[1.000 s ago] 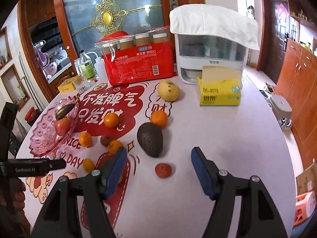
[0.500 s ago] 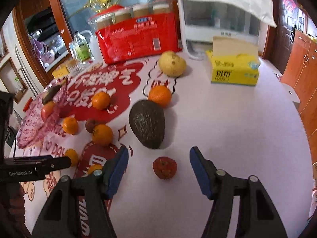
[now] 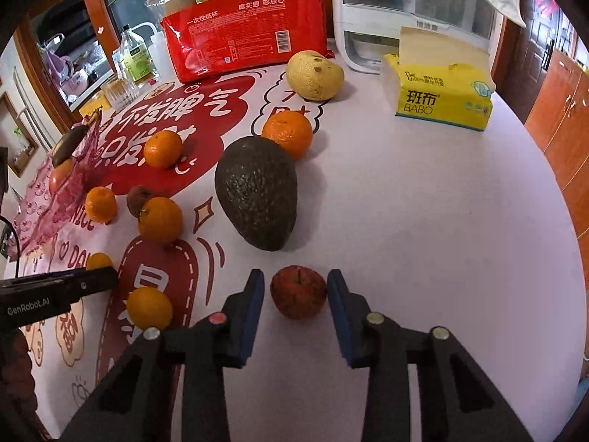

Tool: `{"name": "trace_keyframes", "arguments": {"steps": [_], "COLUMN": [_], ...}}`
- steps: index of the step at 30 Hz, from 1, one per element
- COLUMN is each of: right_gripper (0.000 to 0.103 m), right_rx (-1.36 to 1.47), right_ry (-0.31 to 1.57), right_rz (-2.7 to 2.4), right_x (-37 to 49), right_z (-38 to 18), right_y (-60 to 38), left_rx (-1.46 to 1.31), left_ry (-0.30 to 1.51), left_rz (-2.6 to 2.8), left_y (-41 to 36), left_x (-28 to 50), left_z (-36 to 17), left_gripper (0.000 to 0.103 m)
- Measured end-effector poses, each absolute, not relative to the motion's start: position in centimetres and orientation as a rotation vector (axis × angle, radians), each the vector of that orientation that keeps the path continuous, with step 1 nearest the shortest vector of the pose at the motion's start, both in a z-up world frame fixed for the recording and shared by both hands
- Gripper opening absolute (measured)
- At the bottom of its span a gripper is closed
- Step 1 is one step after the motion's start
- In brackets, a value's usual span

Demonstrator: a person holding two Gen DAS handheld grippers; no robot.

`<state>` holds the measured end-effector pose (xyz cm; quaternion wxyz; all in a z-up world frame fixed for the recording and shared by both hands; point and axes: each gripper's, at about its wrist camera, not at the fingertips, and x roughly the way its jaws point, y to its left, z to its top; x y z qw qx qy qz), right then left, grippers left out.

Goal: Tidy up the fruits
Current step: 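Grasp a mandarin with the left tool while the right tool grasps the small red fruit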

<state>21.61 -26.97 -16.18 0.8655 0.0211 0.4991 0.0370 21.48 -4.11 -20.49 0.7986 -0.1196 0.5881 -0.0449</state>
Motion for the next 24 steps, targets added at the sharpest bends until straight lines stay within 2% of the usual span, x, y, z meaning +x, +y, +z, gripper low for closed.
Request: {"name": "trace_keyframes", "arguments": {"steps": [12, 24], "right_gripper": [0.03, 0.03], "right_rx": [0.031, 0.044], "right_ry": [1.059, 1.039], "right_rz": [0.078, 0.068], "right_x": [21.4, 18.7], "right_z": [-16.0, -13.8], "right_y": [-26.7, -24.8], "left_rx": [-0.269, -0.285], "left_ry": [1.27, 1.196], "left_rz": [-0.122, -0.212], "left_y": [-3.9, -3.7], "left_x": [21.0, 17.7], "left_z": [-20.1, -16.3], "left_gripper": [0.029, 0.029]}}
